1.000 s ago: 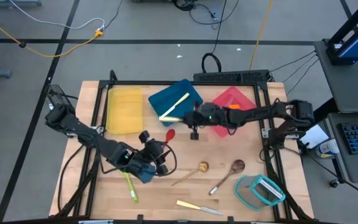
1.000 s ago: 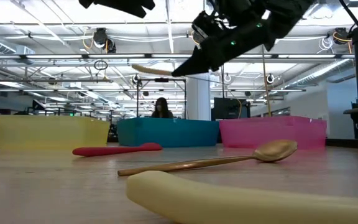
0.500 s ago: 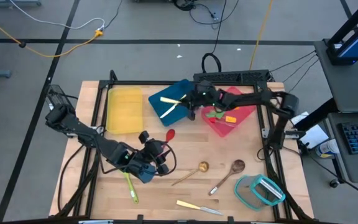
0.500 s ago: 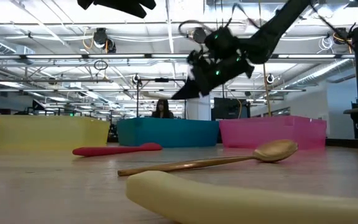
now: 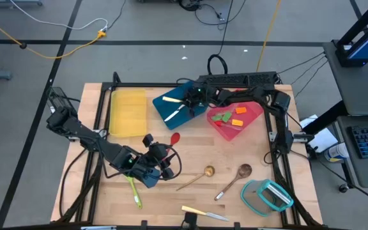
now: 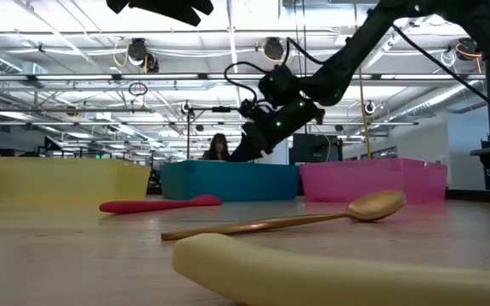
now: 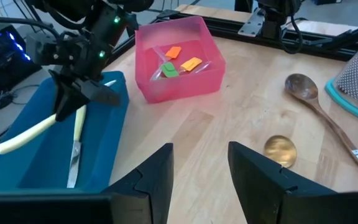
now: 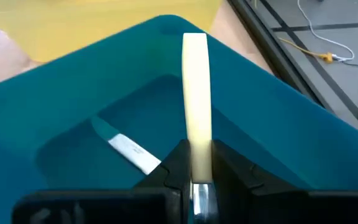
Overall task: Pick & Place Kitchen Items
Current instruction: Put the yellow knife into the blue bin
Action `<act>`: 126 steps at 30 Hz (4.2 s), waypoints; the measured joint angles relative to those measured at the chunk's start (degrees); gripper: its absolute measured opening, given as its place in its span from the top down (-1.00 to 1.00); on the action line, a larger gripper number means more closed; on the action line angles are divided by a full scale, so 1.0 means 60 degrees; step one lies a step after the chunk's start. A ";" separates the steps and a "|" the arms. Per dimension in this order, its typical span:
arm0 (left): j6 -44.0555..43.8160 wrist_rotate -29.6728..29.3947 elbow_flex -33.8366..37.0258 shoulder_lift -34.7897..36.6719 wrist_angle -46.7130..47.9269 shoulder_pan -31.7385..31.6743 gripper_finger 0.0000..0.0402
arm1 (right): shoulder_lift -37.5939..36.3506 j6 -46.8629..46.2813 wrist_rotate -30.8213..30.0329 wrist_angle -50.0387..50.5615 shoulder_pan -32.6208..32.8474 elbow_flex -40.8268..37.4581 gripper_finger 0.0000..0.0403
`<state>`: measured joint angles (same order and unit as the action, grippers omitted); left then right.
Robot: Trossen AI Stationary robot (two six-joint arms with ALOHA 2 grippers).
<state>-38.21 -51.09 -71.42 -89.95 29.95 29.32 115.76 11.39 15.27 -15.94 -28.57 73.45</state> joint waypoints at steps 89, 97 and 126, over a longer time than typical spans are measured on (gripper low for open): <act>-0.0155 0.0077 0.0007 -0.0007 -0.0029 0.0073 0.21 | -0.3965 -0.5174 -0.4836 -0.0236 1.0444 -0.4645 0.10; -0.0497 0.1033 0.0007 -0.0007 -0.0043 0.0073 0.21 | -0.2252 -0.5340 -0.4765 -0.1140 1.1043 -0.3514 0.10; 0.0141 0.2091 0.0007 -0.0007 -0.0017 0.0363 0.21 | 0.0355 -0.7117 -0.5404 0.2984 1.1666 0.0335 0.10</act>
<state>-37.36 -38.54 -71.37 -90.00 29.85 31.50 117.89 -31.31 -17.16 1.97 41.43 75.46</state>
